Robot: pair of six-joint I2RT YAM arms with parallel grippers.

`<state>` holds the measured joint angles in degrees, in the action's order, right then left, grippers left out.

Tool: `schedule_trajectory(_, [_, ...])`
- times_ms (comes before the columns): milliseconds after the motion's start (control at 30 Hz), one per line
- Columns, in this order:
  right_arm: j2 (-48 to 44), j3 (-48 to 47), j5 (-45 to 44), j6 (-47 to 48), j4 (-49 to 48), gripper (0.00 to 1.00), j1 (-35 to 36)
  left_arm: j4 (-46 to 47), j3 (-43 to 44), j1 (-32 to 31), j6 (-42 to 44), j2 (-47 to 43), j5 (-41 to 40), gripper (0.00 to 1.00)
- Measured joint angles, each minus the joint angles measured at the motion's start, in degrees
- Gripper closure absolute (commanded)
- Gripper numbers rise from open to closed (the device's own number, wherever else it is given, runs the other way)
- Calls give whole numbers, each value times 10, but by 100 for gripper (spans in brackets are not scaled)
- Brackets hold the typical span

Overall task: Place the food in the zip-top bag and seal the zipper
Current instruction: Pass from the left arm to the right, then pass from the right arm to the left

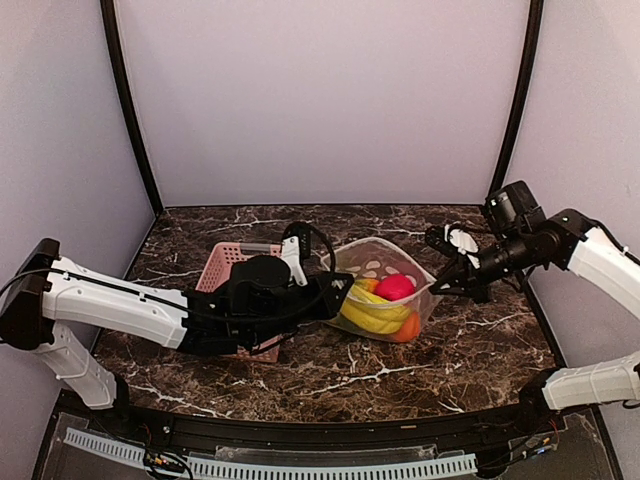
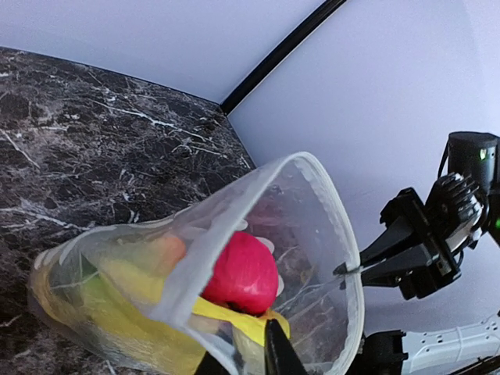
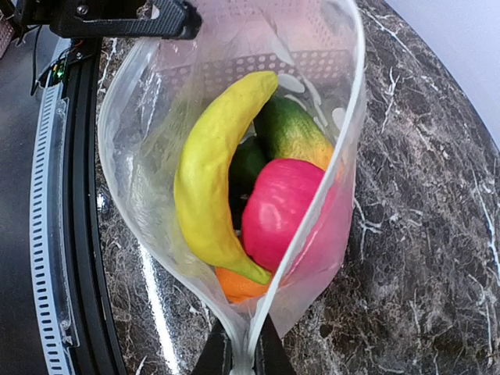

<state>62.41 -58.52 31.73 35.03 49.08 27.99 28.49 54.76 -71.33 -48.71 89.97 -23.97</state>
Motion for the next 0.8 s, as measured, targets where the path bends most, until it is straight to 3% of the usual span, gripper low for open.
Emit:
schedule_trajectory(233, [-1, -58, 9, 0, 20, 100, 1, -102, -2, 1, 145, -99, 17, 40])
schedule_trajectory(500, [27, -120, 23, 16, 82, 100, 16, -229, 45, -21, 425, -167, 58, 10])
schedule_trajectory(800, [56, -174, 16, 51, 171, 99, 37, -342, 176, -27, 664, -77, 95, 3])
